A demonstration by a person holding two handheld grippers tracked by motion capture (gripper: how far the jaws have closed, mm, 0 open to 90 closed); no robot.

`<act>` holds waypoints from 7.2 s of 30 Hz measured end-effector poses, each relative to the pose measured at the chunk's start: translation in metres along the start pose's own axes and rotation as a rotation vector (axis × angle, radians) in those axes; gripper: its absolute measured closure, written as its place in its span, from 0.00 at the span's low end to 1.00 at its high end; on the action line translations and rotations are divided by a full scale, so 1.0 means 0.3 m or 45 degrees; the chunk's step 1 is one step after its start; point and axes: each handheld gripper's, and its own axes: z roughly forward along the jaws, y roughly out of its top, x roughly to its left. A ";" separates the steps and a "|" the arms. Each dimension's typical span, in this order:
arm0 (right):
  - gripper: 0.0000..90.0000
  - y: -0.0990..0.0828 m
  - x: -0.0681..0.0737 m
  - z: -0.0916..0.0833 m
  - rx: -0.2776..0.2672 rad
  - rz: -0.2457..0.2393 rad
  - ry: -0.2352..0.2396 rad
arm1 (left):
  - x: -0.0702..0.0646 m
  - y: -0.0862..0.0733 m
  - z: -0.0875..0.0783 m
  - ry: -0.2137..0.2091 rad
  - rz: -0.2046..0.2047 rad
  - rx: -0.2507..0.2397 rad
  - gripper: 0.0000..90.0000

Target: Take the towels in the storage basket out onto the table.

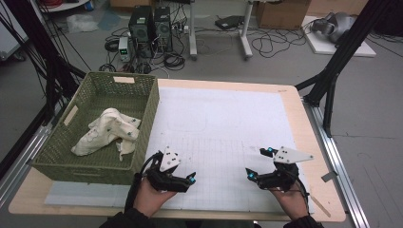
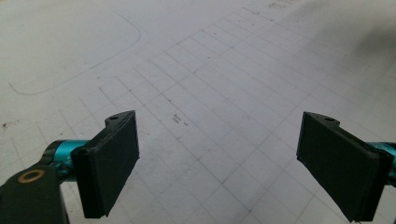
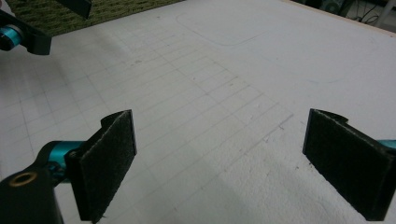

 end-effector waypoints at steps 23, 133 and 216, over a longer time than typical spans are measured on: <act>0.10 -0.001 -0.001 -0.003 -0.002 0.002 -0.008 | -0.001 0.000 0.001 -0.026 -0.015 -0.003 0.16; 0.10 0.001 -0.030 -0.026 -0.037 0.034 -0.013 | 0.590 0.276 -0.270 -0.523 -0.747 -0.235 0.34; 0.10 0.002 -0.031 -0.023 -0.034 0.033 -0.002 | 0.815 0.050 -0.174 0.199 -0.661 0.517 0.40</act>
